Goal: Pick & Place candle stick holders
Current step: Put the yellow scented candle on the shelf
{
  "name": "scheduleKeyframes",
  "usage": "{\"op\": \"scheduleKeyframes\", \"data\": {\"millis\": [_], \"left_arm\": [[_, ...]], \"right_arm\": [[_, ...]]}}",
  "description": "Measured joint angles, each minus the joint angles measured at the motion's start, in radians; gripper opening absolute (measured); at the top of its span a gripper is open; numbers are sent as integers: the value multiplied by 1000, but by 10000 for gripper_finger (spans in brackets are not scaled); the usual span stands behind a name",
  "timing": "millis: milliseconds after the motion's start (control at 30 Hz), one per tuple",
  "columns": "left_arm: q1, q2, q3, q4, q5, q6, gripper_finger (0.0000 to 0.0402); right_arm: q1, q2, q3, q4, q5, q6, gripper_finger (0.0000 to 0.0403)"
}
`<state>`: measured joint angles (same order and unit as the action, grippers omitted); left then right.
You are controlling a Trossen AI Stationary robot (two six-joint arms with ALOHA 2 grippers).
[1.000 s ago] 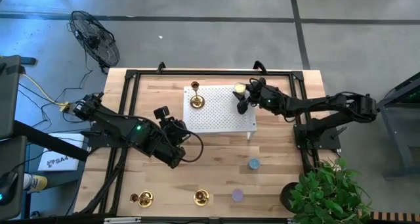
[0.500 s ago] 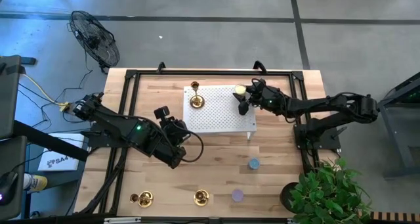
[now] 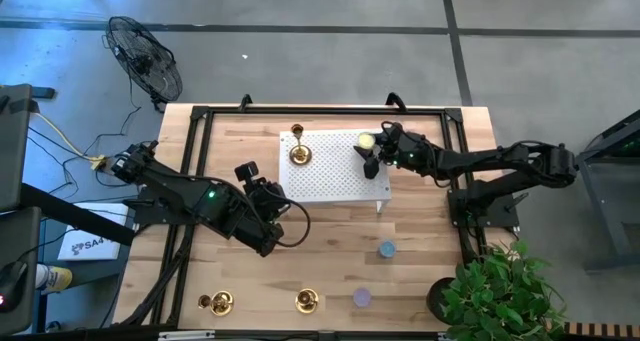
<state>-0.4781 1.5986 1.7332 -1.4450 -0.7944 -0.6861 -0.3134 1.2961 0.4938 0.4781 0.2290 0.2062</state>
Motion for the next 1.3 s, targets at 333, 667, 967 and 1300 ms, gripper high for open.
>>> {"op": "scheduleKeyframes", "data": {"millis": [333,667,967,1300], "left_arm": [[0,0,0,0,0,0,137],[0,0,0,0,0,0,137],[0,0,0,0,1,0,137],[0,0,0,0,1,0,137]], "right_arm": [[1,0,0,-2,-22,0,237],[32,0,0,-3,-37,-3,240],[33,0,-1,-3,-43,0,256],[33,0,-1,-3,-43,3,257]]}}
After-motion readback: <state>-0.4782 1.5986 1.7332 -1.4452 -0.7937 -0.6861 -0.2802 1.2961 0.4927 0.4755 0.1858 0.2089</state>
